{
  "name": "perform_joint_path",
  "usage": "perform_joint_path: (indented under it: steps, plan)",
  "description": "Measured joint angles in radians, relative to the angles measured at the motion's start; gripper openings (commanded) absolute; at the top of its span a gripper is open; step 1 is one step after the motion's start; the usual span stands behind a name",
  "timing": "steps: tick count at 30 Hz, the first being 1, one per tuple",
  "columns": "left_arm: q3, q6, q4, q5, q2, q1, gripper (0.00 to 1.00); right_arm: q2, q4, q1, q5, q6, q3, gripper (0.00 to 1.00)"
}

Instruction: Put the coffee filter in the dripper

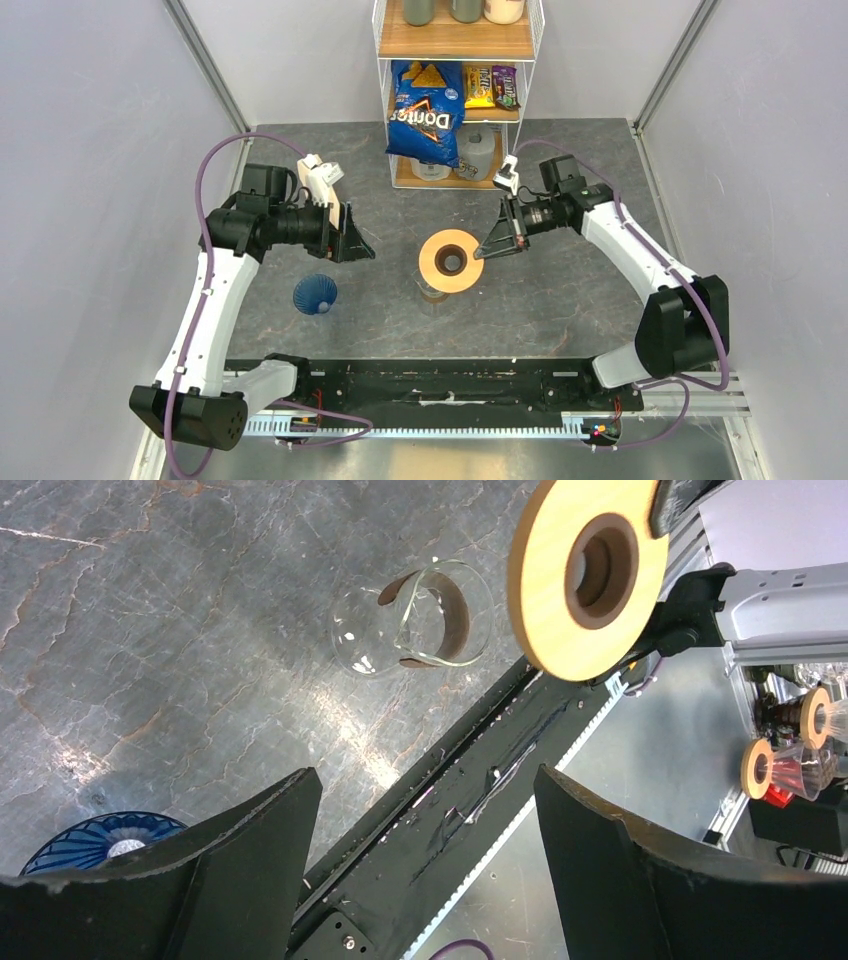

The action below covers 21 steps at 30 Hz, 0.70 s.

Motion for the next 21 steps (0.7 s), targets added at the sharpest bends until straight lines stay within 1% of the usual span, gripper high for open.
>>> perform_joint_path:
  steps: [4, 10, 15, 21]
  plan:
    - [-0.009, 0.000, -0.003, 0.000, 0.000, 0.000, 0.85, 0.000, 0.210, 0.050, 0.017, 0.162, -0.061, 0.00]
    - [-0.011, 0.000, -0.003, 0.003, 0.000, 0.000, 0.85, 0.015, 0.377, 0.057, 0.025, 0.267, -0.120, 0.00]
    - [-0.011, 0.000, -0.003, 0.016, 0.001, 0.000, 0.85, 0.063, 0.450, 0.059, 0.023, 0.298, -0.131, 0.00]
    - [-0.011, 0.000, -0.003, 0.018, 0.014, 0.000, 0.85, 0.090, 0.478, 0.071, 0.021, 0.304, -0.149, 0.00]
